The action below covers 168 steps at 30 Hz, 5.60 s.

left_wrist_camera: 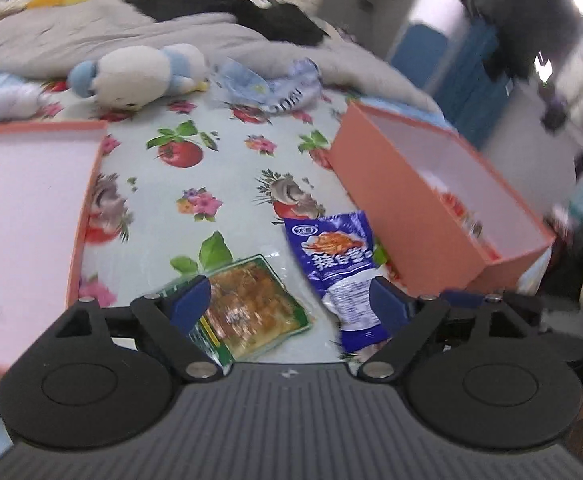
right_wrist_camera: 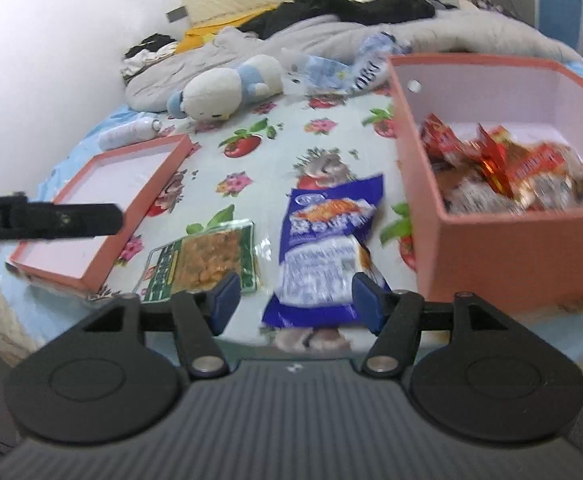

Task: Organize snacks
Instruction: 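Grasp the green-edged clear snack pack with the left gripper while the right holds the blue bag, then carry both held snacks over the deep pink box, then lower both snacks into the deep box, then open both grippers to release the snacks in the box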

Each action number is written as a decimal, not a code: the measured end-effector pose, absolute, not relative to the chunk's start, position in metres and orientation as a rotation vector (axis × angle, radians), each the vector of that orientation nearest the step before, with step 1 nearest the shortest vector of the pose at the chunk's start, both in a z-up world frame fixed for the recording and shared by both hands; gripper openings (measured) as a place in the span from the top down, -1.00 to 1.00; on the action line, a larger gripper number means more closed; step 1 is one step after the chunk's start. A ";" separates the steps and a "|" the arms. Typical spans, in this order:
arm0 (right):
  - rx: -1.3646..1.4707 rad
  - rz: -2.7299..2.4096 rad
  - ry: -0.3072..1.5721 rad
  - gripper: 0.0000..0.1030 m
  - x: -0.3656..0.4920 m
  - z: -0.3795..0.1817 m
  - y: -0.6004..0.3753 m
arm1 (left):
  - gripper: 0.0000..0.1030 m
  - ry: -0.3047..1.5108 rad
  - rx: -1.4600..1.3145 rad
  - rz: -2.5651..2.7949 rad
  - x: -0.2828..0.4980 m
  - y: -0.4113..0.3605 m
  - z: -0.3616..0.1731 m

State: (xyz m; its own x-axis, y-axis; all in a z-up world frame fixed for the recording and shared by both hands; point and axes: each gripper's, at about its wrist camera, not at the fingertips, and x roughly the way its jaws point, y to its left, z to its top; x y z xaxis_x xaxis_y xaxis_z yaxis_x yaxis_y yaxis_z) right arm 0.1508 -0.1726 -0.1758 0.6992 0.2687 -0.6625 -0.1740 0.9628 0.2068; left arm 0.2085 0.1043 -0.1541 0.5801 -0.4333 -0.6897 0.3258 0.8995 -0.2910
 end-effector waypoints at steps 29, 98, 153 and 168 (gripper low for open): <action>-0.322 0.288 0.820 -0.68 0.219 -0.238 -0.127 | -0.73 1.073 0.299 -0.717 0.308 0.077 -0.253; 0.045 0.112 0.566 0.01 0.116 -0.082 -0.285 | 0.24 0.728 -0.367 -0.394 0.202 -0.025 -0.071; 0.205 -0.012 0.654 -0.52 0.210 -0.086 -0.385 | -0.04 0.737 -0.277 -0.518 0.295 -0.140 -0.054; 0.228 -0.008 0.541 -0.52 0.116 -0.036 -0.362 | -0.70 0.603 -0.285 -0.578 0.181 -0.113 0.010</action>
State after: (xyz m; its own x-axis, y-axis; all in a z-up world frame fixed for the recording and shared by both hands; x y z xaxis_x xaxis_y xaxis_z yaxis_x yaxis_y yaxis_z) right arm 0.1163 -0.3617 -0.0361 0.8579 0.0527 -0.5112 0.0670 0.9748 0.2129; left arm 0.1814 -0.1127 0.0105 0.6734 -0.5863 -0.4504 0.4253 0.8055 -0.4127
